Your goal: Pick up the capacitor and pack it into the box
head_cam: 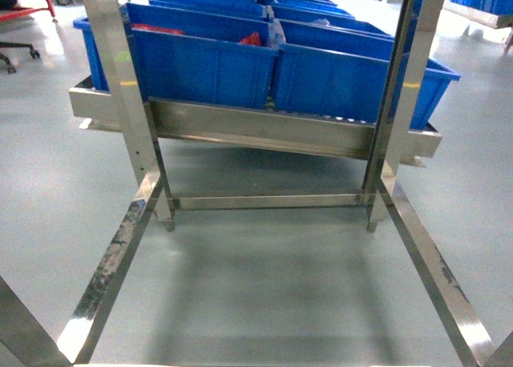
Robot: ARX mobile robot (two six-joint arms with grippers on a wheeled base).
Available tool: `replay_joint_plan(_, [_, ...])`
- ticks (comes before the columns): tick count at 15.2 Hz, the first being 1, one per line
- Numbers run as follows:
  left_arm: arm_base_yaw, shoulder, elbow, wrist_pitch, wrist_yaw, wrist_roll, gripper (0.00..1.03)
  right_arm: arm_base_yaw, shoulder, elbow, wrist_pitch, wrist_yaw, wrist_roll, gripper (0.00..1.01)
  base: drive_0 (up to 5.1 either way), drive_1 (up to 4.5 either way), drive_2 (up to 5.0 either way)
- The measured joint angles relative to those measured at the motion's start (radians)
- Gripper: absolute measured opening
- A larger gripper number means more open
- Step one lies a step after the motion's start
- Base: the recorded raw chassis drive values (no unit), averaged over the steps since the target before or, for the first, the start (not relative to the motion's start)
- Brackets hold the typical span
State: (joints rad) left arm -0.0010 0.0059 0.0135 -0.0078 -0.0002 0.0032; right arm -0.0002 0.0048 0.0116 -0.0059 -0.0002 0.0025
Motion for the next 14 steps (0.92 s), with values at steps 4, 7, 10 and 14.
replay_joint_plan(4, [0.000,0.000,0.000,0.000,0.000,0.000,0.45,0.000,0.000,0.000,0.000,0.000,0.000,0.98,0.0,0.00,0.0])
replay_joint_plan(7, [0.000,0.000,0.000,0.000,0.000,0.000,0.45,0.000,0.000,0.000,0.000,0.000,0.000,0.98,0.0,0.00,0.0])
replay_joint_plan(10, [0.000,0.000,0.000,0.000,0.000,0.000,0.45,0.000,0.000,0.000,0.002,0.000,0.000,0.98,-1.6,0.83,0.8])
replay_joint_plan(14, [0.000,0.000,0.000,0.001,0.000,0.000,0.45,0.000,0.000,0.000,0.003,0.001,0.000,0.98,-4.9,2.49,2.5])
